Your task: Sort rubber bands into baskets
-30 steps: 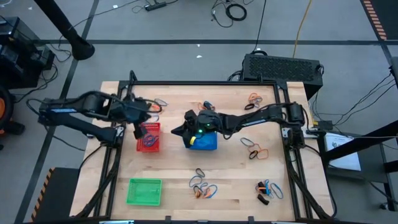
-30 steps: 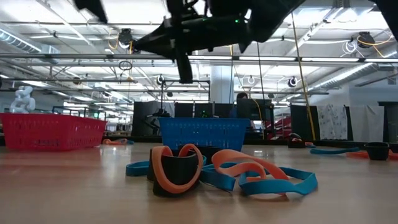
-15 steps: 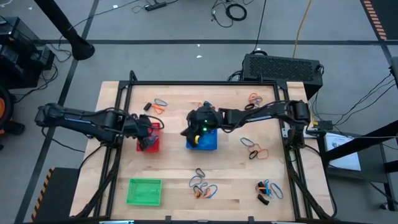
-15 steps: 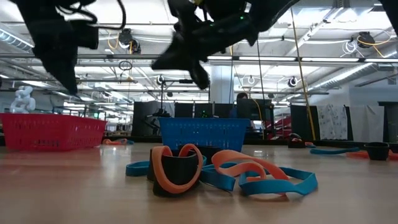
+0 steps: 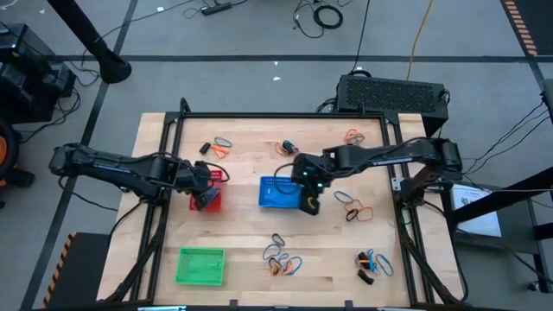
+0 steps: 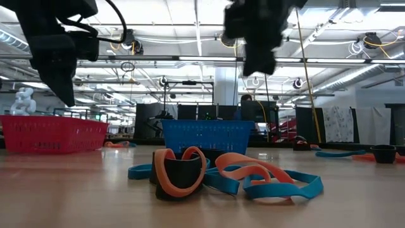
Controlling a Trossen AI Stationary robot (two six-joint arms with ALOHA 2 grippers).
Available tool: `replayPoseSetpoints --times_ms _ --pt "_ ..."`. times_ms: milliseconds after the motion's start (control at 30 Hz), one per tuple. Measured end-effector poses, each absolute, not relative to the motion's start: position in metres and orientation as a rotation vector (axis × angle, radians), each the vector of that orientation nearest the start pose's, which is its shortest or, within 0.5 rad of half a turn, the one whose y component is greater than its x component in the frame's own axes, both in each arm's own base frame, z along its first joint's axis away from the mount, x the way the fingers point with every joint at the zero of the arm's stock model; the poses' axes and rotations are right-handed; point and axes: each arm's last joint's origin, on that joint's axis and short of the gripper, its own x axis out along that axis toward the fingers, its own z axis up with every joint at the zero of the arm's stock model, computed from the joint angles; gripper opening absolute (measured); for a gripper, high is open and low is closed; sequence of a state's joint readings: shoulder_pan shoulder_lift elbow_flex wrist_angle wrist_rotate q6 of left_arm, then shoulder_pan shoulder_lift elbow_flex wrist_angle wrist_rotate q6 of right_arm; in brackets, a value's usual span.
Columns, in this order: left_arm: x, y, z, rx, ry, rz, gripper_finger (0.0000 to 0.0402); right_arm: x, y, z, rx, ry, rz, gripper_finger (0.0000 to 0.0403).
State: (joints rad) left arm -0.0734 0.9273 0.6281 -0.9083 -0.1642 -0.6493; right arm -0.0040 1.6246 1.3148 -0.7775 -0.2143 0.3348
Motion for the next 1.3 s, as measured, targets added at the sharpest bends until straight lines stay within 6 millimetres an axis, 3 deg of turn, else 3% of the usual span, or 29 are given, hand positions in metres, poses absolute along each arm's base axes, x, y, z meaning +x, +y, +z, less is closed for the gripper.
replayPoseSetpoints --times_ms 333,633,867,1000,1167,1300 --pt "0.155 -0.006 0.2 -0.402 1.208 0.49 0.0106 0.288 0.023 0.29 0.351 1.232 0.003 0.0" --pt "0.179 -0.007 0.236 -0.375 1.045 0.448 0.013 0.269 0.037 0.301 0.294 1.258 0.01 0.0" --pt "0.217 -0.018 0.27 -0.412 0.656 0.169 0.0131 0.261 0.049 0.303 0.276 1.235 0.048 0.0" --pt "0.244 -0.038 0.281 -0.31 0.443 -0.03 0.0131 0.25 0.055 0.29 0.305 1.232 0.044 0.0" --pt "0.278 -0.07 0.273 -0.181 0.314 -0.178 0.0131 0.233 0.059 0.268 0.386 1.205 0.018 0.0" --pt "0.311 -0.085 0.264 -0.102 0.362 -0.201 0.0131 0.228 0.066 0.254 0.431 1.117 0.05 0.0"
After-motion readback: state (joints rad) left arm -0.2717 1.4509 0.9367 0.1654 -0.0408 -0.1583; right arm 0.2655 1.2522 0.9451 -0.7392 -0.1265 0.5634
